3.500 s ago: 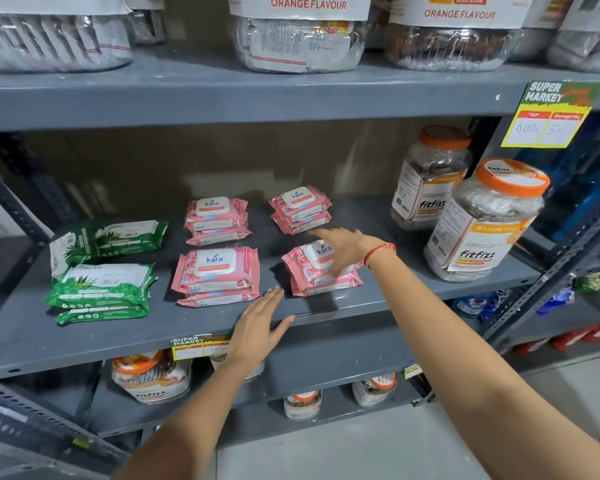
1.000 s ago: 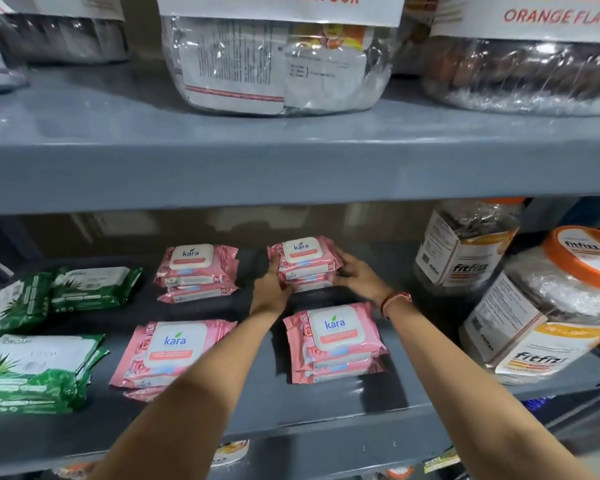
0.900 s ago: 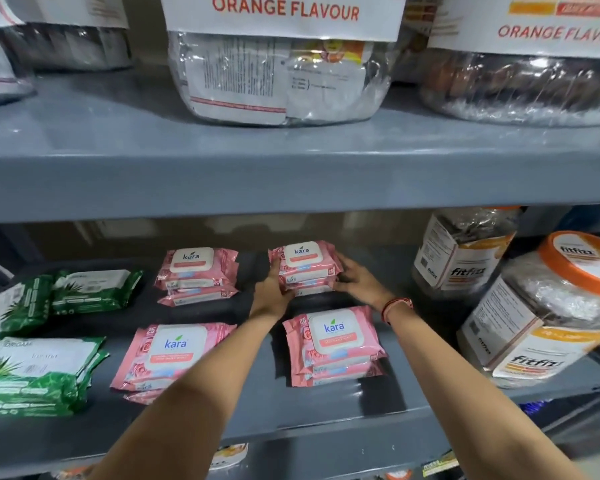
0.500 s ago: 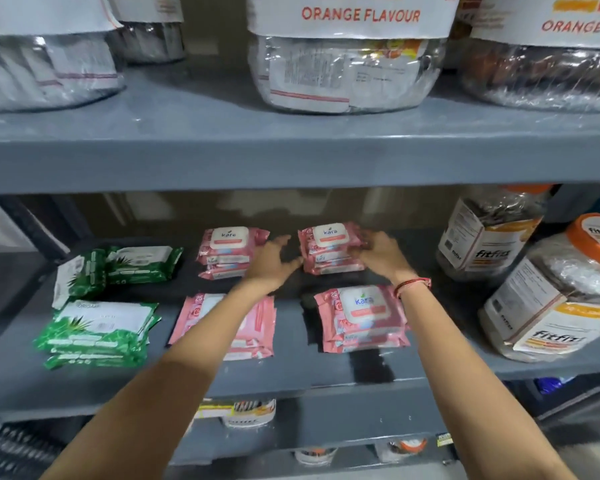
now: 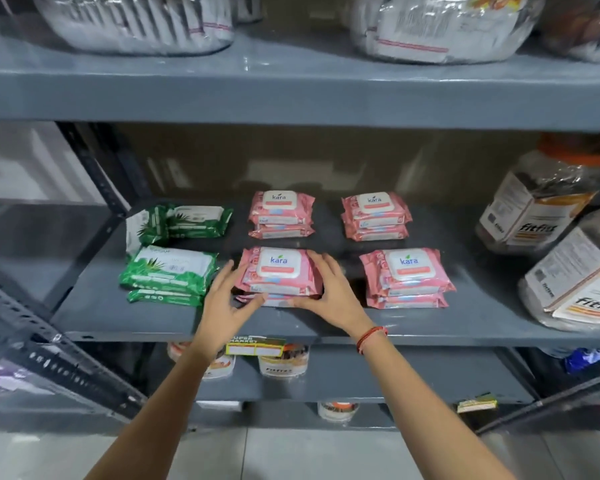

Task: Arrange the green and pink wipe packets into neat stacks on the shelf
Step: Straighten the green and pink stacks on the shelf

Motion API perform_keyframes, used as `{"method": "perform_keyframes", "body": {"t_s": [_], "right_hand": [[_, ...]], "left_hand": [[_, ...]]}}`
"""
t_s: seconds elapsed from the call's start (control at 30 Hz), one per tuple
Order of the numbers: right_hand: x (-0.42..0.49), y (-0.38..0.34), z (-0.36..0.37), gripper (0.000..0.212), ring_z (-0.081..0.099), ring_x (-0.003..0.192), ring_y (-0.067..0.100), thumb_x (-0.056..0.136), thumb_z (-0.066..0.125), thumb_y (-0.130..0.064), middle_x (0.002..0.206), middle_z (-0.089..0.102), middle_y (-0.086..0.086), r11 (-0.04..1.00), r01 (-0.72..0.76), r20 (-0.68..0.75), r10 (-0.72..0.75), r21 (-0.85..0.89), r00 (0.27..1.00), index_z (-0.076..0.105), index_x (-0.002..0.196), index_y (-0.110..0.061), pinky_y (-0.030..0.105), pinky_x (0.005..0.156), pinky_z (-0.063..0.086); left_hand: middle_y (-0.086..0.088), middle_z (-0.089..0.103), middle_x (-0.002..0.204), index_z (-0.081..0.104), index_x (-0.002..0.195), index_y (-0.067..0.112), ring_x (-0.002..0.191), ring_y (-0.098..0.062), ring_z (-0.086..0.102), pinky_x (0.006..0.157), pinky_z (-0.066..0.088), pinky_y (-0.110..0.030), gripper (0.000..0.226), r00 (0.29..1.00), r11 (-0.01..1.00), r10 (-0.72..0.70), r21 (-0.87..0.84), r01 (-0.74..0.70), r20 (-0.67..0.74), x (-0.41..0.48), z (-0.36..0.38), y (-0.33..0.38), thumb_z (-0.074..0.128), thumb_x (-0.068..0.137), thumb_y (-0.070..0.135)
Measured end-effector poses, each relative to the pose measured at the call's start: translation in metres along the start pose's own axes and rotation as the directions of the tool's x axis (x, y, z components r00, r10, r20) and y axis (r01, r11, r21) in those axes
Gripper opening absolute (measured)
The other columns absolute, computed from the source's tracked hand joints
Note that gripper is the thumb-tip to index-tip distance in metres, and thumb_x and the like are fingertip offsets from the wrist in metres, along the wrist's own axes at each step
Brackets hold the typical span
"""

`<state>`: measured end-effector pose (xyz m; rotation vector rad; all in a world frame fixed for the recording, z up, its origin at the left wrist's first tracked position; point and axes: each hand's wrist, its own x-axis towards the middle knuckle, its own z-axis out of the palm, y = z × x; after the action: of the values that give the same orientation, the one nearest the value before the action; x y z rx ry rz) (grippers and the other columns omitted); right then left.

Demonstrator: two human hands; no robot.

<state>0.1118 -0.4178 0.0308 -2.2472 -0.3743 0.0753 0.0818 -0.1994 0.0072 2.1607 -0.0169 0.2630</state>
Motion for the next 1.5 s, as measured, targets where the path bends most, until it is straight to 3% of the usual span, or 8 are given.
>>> {"method": "perform_keyframes", "body": {"t_s": [0.17, 0.47, 0.57, 0.7, 0.83, 0.97, 1.13, 1.5], "right_hand": [[0.006, -0.002, 0.003, 0.082, 0.031, 0.138, 0.026, 0.078, 0.076, -0.029, 0.151, 0.028, 0.011, 0.999, -0.017, -0.041, 0.015, -0.030, 0.999, 0.030, 0.145, -0.015, 0.035, 0.113, 0.025], [-0.010, -0.014, 0.012, 0.100, 0.017, 0.145, 0.029, 0.072, 0.081, -0.025, 0.158, 0.015, 0.012, 0.982, -0.036, -0.177, 0.003, -0.184, 0.984, 0.019, 0.150, -0.021, 0.042, 0.117, 0.019], [-0.028, -0.037, 0.038, 0.091, 0.027, 0.141, 0.032, 0.071, 0.082, -0.020, 0.153, 0.028, 0.013, 0.943, 0.103, -0.287, -0.199, -0.317, 0.937, 0.030, 0.147, -0.019, 0.042, 0.114, 0.026], [-0.018, -0.077, 0.088, 0.067, 0.026, 0.143, 0.028, 0.085, 0.068, -0.018, 0.153, 0.028, 0.012, 0.946, 0.268, -0.073, -0.285, -0.182, 0.956, 0.036, 0.144, -0.012, 0.031, 0.117, 0.020], [0.020, -0.104, 0.125, 0.078, 0.015, 0.147, 0.024, 0.087, 0.066, -0.028, 0.159, 0.013, 0.009, 0.949, 0.246, -0.021, -0.255, -0.199, 0.967, 0.022, 0.150, -0.014, 0.033, 0.117, 0.020], [0.044, -0.113, 0.149, 0.087, 0.017, 0.146, 0.027, 0.083, 0.070, -0.032, 0.159, 0.011, 0.013, 0.937, 0.235, 0.064, -0.226, -0.258, 0.972, 0.017, 0.151, -0.017, 0.036, 0.114, 0.029], [0.058, -0.109, 0.165, 0.076, 0.014, 0.147, 0.029, 0.088, 0.065, -0.018, 0.159, 0.012, 0.015, 0.940, 0.208, 0.069, -0.196, -0.272, 0.978, 0.021, 0.150, -0.018, 0.035, 0.116, 0.023], [0.058, -0.107, 0.158, 0.072, 0.011, 0.148, 0.026, 0.091, 0.061, -0.021, 0.159, 0.013, 0.012, 0.902, 0.232, 0.101, -0.210, -0.365, 0.973, 0.020, 0.151, -0.022, 0.038, 0.111, 0.034]], "left_hand": [[-0.005, 0.066, 0.116, 0.046, 0.131, 0.031, 0.099, -0.015, 0.064, 0.089, 0.053, -0.041, 0.068, 0.998, 0.986, -0.067, -0.154, 0.062, -0.023, -0.003, 0.011, 0.000, 0.078, 0.073, 0.019], [-0.001, 0.055, 0.131, 0.027, 0.143, 0.028, 0.116, -0.014, 0.054, 0.097, 0.043, -0.028, 0.081, 0.999, 0.996, 0.033, -0.083, -0.033, 0.000, -0.011, -0.005, 0.005, 0.074, 0.078, 0.018], [0.013, 0.044, 0.134, 0.031, 0.139, 0.035, 0.118, -0.010, 0.049, 0.095, 0.039, -0.021, 0.067, 0.977, 0.998, 0.022, -0.058, -0.035, -0.214, -0.029, -0.040, -0.005, 0.067, 0.083, 0.030], [0.004, 0.035, 0.147, 0.035, 0.139, 0.029, 0.133, -0.016, 0.034, 0.108, 0.031, -0.038, 0.064, 0.891, 0.998, 0.014, 0.054, 0.012, -0.453, -0.031, -0.098, -0.036, 0.065, 0.083, 0.037], [-0.004, 0.018, 0.155, 0.020, 0.146, 0.023, 0.141, -0.021, 0.019, 0.111, 0.023, -0.041, 0.091, 0.940, 0.980, -0.154, 0.073, 0.184, -0.304, -0.014, -0.131, -0.071, 0.074, 0.075, 0.037], [-0.008, 0.041, 0.145, 0.019, 0.146, 0.025, 0.132, -0.023, 0.038, 0.106, 0.037, -0.044, 0.094, 0.958, 0.973, -0.231, -0.021, 0.231, -0.171, -0.006, -0.133, -0.093, 0.078, 0.073, 0.030], [-0.008, 0.055, 0.125, 0.025, 0.143, 0.028, 0.109, -0.008, 0.052, 0.087, 0.037, -0.006, 0.085, 0.944, 0.959, -0.269, -0.140, 0.246, -0.188, -0.005, -0.127, -0.102, 0.076, 0.076, 0.018], [-0.018, 0.053, 0.129, 0.030, 0.142, 0.026, 0.108, -0.013, 0.051, 0.095, 0.037, -0.020, 0.081, 0.932, 0.953, -0.278, -0.193, 0.235, -0.233, -0.006, -0.123, -0.100, 0.075, 0.076, 0.017]]}}
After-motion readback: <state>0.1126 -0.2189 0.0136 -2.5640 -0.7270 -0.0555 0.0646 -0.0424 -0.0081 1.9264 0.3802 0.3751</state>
